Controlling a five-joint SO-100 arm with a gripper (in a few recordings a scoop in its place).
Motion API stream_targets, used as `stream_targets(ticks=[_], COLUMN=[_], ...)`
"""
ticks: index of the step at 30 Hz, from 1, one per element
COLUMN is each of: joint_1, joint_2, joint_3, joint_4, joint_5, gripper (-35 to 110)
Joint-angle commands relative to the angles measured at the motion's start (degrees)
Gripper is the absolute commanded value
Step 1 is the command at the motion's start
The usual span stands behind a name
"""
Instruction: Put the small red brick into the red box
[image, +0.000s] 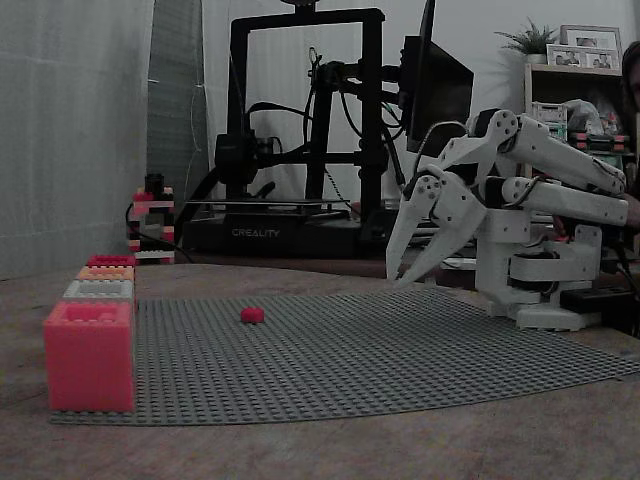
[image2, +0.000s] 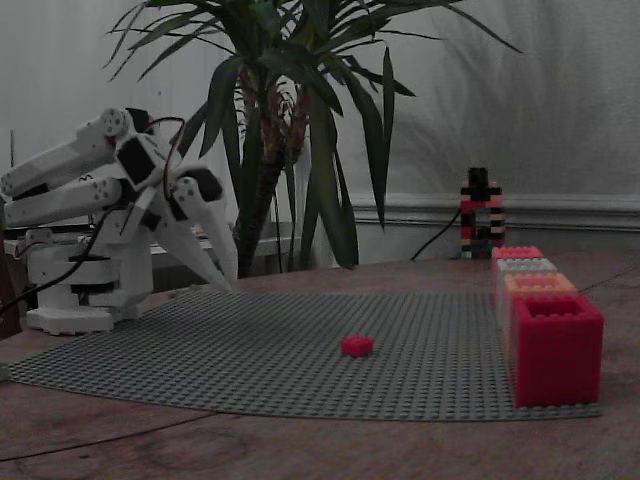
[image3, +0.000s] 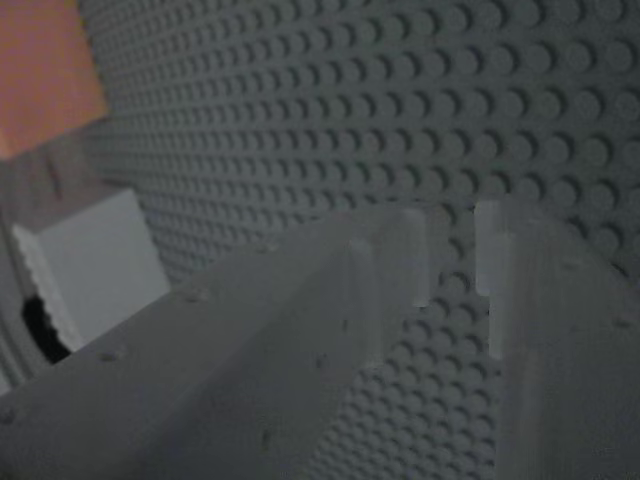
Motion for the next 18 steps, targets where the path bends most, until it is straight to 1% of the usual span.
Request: stream_targets(ticks=[1,16,18], joint_1=[-1.1,-1.1,-1.1], joint_2=[0.6,0.6,0.6], joint_3=[-0.4,-0.5,-2.1], joint_4=[1.5,1.5,1.1], joint_5=[-0.8,-0.9,0.5], gripper=[0,0,0])
